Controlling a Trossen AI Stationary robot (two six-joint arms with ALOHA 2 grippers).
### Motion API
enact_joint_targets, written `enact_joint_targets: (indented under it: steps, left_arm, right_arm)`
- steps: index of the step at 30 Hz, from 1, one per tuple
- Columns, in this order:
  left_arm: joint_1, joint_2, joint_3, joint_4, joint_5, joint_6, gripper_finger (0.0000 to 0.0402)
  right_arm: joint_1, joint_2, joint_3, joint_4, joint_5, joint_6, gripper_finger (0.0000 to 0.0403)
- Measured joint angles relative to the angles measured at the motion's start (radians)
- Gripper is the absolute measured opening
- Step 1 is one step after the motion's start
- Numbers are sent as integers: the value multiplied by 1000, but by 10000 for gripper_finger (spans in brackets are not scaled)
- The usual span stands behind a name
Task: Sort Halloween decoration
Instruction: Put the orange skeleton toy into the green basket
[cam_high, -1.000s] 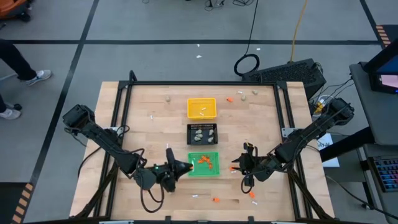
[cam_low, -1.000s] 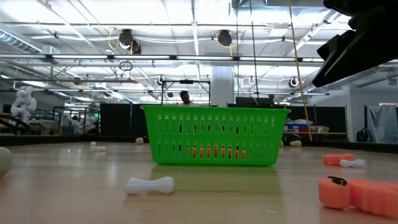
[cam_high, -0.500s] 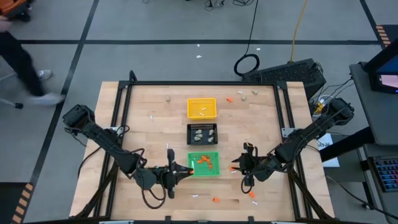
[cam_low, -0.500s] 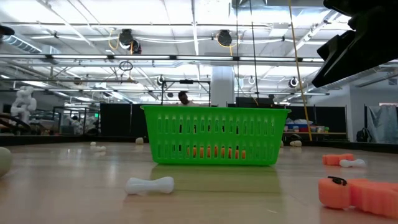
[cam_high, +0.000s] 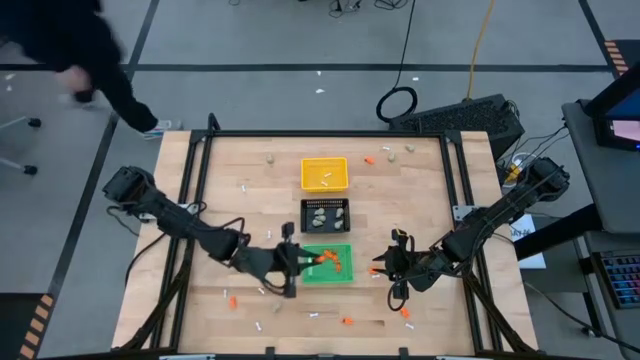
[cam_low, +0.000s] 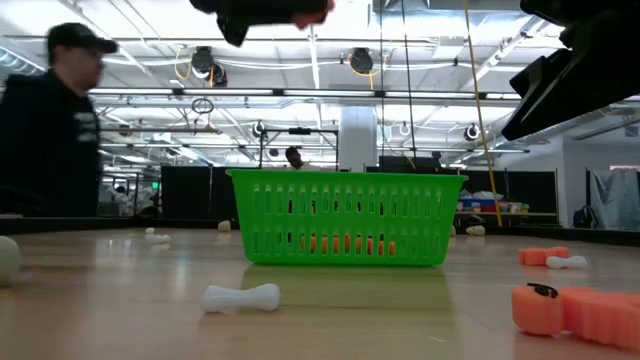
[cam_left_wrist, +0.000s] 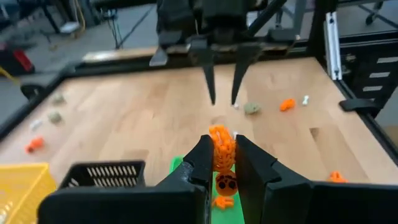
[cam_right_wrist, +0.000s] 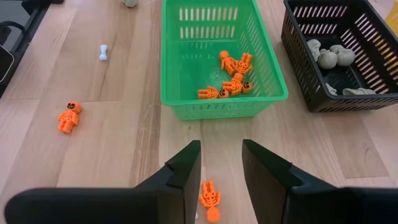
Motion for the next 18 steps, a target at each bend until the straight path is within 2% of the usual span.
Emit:
enact_joint_targets:
  steps: [5,18]
  left_arm:
    - [42,30,1,-31,62,-91,41]
    - [64,191,1,-19,166,-94,41]
  right_arm:
    - [0,0,0,-1,0,-1,102]
    - [0,0,0,-3,0,0,102]
